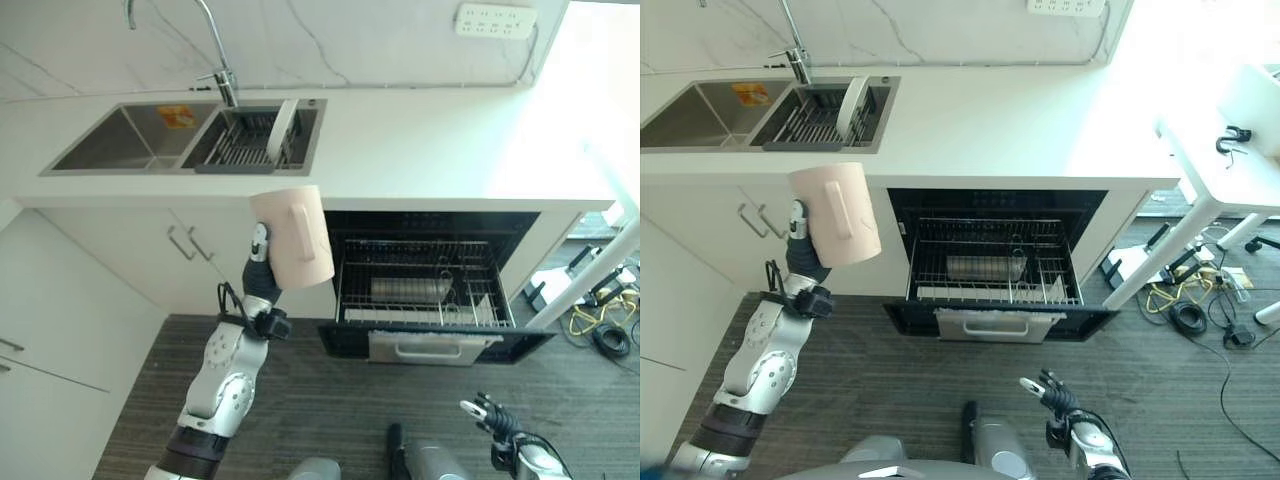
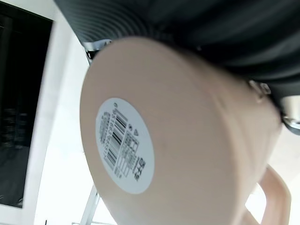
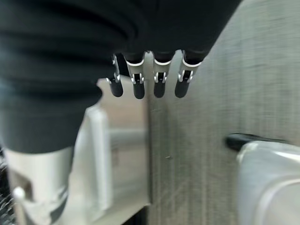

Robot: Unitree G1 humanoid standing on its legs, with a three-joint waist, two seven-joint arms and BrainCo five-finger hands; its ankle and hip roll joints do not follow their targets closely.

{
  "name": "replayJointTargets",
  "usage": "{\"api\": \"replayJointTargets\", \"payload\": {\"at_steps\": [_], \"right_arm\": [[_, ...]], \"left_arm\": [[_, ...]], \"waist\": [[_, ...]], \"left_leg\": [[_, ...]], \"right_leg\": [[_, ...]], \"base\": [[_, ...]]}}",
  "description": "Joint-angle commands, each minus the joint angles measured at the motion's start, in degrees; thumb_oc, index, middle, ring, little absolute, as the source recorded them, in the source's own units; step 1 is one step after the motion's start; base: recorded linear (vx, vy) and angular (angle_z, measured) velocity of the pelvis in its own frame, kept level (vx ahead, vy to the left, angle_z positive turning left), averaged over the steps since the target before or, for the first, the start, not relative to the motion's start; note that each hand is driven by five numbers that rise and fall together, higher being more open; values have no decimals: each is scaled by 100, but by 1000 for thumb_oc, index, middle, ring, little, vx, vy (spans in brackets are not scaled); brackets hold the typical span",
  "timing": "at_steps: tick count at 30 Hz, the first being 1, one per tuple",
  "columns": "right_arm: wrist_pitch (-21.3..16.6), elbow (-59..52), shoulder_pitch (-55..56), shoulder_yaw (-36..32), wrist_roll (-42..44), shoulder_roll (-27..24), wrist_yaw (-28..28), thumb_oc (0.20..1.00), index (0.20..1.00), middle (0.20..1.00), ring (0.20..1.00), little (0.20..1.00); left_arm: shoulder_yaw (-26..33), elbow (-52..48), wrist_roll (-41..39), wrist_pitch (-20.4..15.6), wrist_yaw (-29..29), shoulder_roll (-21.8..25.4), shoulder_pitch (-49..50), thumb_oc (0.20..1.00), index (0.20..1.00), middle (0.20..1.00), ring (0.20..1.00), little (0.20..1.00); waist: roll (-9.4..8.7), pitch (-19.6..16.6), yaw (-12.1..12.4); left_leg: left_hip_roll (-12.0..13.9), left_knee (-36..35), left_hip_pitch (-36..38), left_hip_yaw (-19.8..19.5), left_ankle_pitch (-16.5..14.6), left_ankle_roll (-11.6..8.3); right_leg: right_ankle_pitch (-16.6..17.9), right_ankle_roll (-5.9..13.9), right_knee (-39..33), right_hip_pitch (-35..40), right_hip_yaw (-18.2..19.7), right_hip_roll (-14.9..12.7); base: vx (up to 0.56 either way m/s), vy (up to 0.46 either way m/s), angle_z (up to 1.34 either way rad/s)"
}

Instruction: Place the dishes in the dishwasher.

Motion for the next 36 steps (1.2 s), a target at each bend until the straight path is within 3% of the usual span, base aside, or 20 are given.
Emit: {"api": "replayJointTargets", "payload": {"at_steps": [1, 3, 6, 8, 20, 21, 22, 24, 25, 26, 28, 30, 33, 36], "right_arm": [[-155, 284, -51, 11, 52, -10, -93, 1000, 1000, 1000, 1000, 1000], [-159, 251, 6, -40, 193, -21, -226, 1000, 1000, 1000, 1000, 1000], [-178, 307, 20, -173, 108, -49, -222, 1000, 1000, 1000, 1000, 1000], [-118, 354, -2, -179, 115, -116, -138, 1000, 1000, 1000, 1000, 1000], [-231, 221, 185, -55, -48, 113, -153, 1000, 1000, 1000, 1000, 1000], [-233, 103, 127, -5, -149, 154, -155, 1000, 1000, 1000, 1000, 1000], [-222, 40, 107, 24, -150, 168, -167, 1000, 1000, 1000, 1000, 1000], [-260, -51, 70, 59, -48, 179, -119, 1000, 1000, 1000, 1000, 1000], [-307, -47, 28, 72, 4, 207, -63, 1000, 1000, 1000, 1000, 1000], [-304, -31, -74, 113, 116, 256, 9, 1000, 1000, 1000, 1000, 1000], [-306, -52, -100, 150, 96, 295, 137, 1000, 1000, 1000, 1000, 1000], [-277, -184, -53, 256, 113, 404, 292, 1000, 1000, 1000, 1000, 1000], [42, -416, 0, 371, -2, 404, 275, 1000, 1000, 1000, 1000, 1000], [275, -646, 53, 419, 10, 275, 194, 1000, 1000, 1000, 1000, 1000]], "left_arm": [[260, -222, -339, -301, -30, 109, -424, 200, 200, 200, 200, 200], [138, 0, -326, -320, -135, 17, -571, 200, 200, 200, 200, 200], [-21, 134, -315, -450, -150, 19, -663, 200, 200, 200, 200, 200], [-9, 117, -216, -512, -116, -16, -569, 200, 200, 200, 200, 200], [162, 116, -65, -490, -260, 94, -430, 200, 200, 200, 200, 200], [206, 77, -13, -523, -312, 136, -378, 200, 200, 200, 200, 200], [188, 78, 26, -563, -294, 163, -398, 200, 200, 200, 200, 200], [108, 101, 128, -646, -241, 207, -549, 200, 200, 200, 200, 200], [42, 96, 166, -629, -185, 220, -684, 200, 200, 200, 200, 200], [-36, 109, 503, -516, -20, 246, -900, 200, 200, 200, 200, 200], [-92, 120, 936, -510, 141, 331, -997, 200, 200, 200, 200, 200], [-49, 24, 1071, -469, 363, 374, -953, 200, 200, 200, 200, 200], [91, -187, 884, -355, 638, 322, -743, 200, 200, 200, 200, 200], [174, -435, 669, -259, 707, 169, -532, 200, 200, 200, 200, 200]], "waist": [[-264, -130, -139], [-194, -126, -276], [15, -67, -381], [31, -146, -276], [-70, -315, -141], [-14, -263, -100], [12, -225, -112], [55, -96, -180], [7, -50, -164], [-134, 10, -94], [-222, 32, -69], [-271, -20, 4], [-278, -142, 23], [-258, -174, -47]], "left_leg": [[-345, 9, 471, 737, -61, 174], [-181, 9, 356, 1180, -18, 123], [-239, 9, 61, 1206, -126, 61], [-449, 9, -99, 739, -134, 108], [-543, 9, -144, 813, -420, 271], [-415, 9, -151, 942, -391, 323], [-378, 9, -154, 941, -376, 360], [-323, 9, -119, 870, -338, 455], [-324, 9, -59, 862, -330, 468], [-330, 9, 38, 791, -377, 430], [-280, 9, 126, 748, -434, 365], [-6, 9, 224, 814, -447, 153], [269, 9, 255, 830, -414, -86], [545, 9, 154, 922, -211, -259]], "right_leg": [[-155, 820, -359, 565, -263, -761], [-230, 766, -359, 664, -508, -708], [-280, 780, -359, 755, -574, -549], [-348, 781, -359, 756, -462, -489], [-337, 944, -359, 697, -623, -613], [-238, 990, -359, 817, -937, -684], [-87, 1022, -359, 828, -980, -698], [291, 1120, -359, 821, -901, -767], [394, 1175, -359, 752, -796, -984], [361, 1278, -359, 595, -486, -1277], [425, 1397, -359, 479, -242, -1442], [291, 1544, -359, 475, -314, -1656], [-18, 1514, -359, 592, -495, -1582], [-200, 1272, -359, 619, -665, -1398]], "base": [[110, -194, -12], [63, -83, 30], [45, 74, 63], [30, 128, 2], [-33, 120, -8], [-88, 84, -8], [-111, 47, -13], [-79, -71, -11], [-74, -407, 2], [-56, -475, 8], [7, -451, 2], [92, -528, 8], [135, -437, -13], [67, -283, 4]]}}
